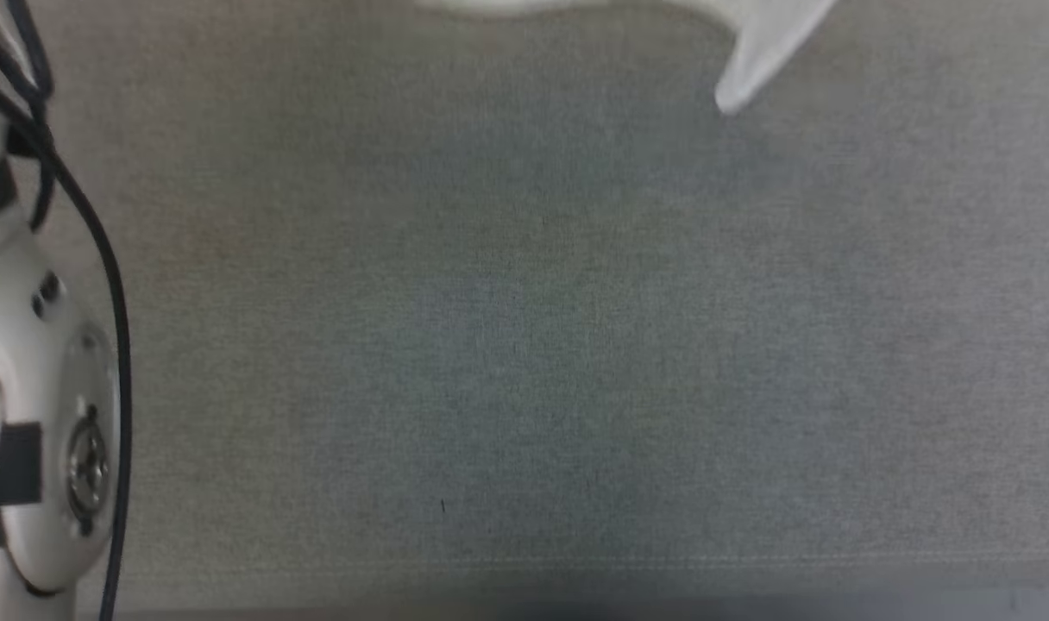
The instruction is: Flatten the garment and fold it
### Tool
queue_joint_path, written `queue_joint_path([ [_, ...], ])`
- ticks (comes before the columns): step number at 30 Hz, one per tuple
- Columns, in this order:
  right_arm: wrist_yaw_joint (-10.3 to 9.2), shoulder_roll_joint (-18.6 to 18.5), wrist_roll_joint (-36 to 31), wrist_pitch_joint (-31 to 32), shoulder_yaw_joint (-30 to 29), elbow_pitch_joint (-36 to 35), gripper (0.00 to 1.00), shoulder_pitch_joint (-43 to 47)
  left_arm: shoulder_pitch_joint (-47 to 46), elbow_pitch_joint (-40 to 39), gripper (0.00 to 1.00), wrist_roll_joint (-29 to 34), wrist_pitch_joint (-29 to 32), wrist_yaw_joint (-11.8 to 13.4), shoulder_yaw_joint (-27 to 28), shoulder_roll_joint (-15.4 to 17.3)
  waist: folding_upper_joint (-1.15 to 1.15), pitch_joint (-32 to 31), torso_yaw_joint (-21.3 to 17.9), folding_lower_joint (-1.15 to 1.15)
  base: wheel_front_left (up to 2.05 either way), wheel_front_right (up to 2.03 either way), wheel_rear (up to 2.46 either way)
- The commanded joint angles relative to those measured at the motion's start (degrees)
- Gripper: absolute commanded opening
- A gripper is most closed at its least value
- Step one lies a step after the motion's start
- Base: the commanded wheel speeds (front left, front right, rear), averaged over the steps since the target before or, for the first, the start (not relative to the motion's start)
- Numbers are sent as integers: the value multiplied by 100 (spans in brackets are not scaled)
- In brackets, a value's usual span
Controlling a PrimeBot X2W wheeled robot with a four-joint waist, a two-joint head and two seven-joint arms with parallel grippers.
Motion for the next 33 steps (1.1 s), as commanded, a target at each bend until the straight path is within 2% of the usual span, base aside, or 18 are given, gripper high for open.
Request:
queue_joint_path([
  [1, -12, 63, -189, -281, -141, 95, 0, -283, -306, 70, 0, 66, -207, 21, 74, -5, 0, 788, -67, -1, 0, 0, 0],
  [6, -12, 303, -637, -1275, -605, 377, 0, -1008, -950, 268, 0, 124, -806, -25, 198, -104, 0, 1164, -90, -1, 0, 0, 0],
  [8, -12, 414, -742, -1600, -797, 529, 0, -1224, -1106, 311, 0, 84, -977, -123, 231, -141, 0, 1257, -100, -1, 0, 0, 0],
  [15, -12, 526, -742, -2125, -1035, 1072, 0, -1299, -905, 560, 0, 32, -1101, -472, 110, -157, 0, 1434, -66, -1, 0, 0, 0],
  [19, -12, 528, -459, -2304, -895, 1464, 0, -821, -362, 819, 0, 129, -998, -703, -122, -62, 0, 1345, -30, -1, 0, 0, 0],
  [25, -12, 424, 332, -2261, -281, 1804, 0, 271, 819, 912, 0, 430, -730, -1126, -580, 350, 0, 882, 43, -1, 0, 0, 0],
  [28, -12, 353, 865, -2007, -22, 1635, 0, 1062, 1623, 728, 0, 604, -542, -1282, -863, 599, 0, 517, 85, -1, 0, 0, 0],
  [33, -12, 131, 1564, -1088, 156, 739, 0, 2690, 3112, 98, 0, 263, -36, -1367, -1051, 645, 0, -136, 148, -1, 0, 0, 0],
])
